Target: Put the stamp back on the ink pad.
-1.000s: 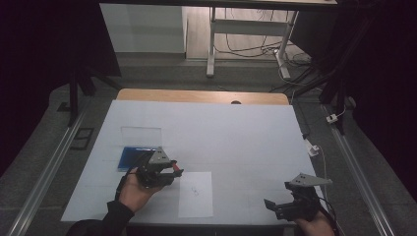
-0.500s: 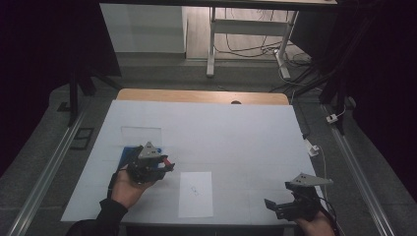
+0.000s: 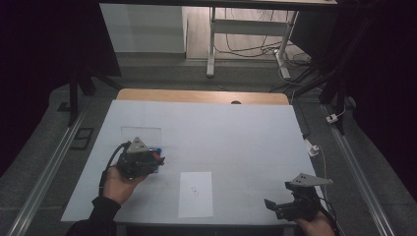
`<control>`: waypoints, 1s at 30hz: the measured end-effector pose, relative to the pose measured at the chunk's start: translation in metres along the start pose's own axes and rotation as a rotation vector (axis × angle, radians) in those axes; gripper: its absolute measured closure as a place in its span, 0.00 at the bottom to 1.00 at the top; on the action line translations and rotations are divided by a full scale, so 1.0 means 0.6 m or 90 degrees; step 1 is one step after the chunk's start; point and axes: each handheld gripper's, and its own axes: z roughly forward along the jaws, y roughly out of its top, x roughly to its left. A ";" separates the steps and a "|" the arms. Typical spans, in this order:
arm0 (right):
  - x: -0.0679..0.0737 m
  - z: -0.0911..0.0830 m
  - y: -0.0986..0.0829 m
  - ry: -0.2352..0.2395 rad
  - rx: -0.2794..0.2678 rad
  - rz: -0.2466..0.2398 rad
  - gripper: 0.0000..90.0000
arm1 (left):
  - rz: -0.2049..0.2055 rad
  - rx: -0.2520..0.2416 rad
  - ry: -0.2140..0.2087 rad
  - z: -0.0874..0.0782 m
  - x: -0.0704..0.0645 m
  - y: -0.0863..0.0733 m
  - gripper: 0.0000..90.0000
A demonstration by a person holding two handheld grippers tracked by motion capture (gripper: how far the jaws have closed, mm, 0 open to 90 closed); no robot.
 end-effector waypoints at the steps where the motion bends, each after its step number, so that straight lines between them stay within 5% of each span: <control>1: 0.000 0.000 0.000 0.000 0.000 0.000 0.00 | -0.003 0.000 0.004 -0.001 0.003 -0.001 0.65; 19: 0.001 0.000 0.000 -0.002 0.002 -0.003 0.00 | -0.074 -0.001 0.042 -0.004 0.067 -0.027 0.65; 30: 0.001 0.001 0.000 -0.001 0.002 -0.004 0.00 | -0.085 0.011 0.072 0.003 0.090 -0.039 0.65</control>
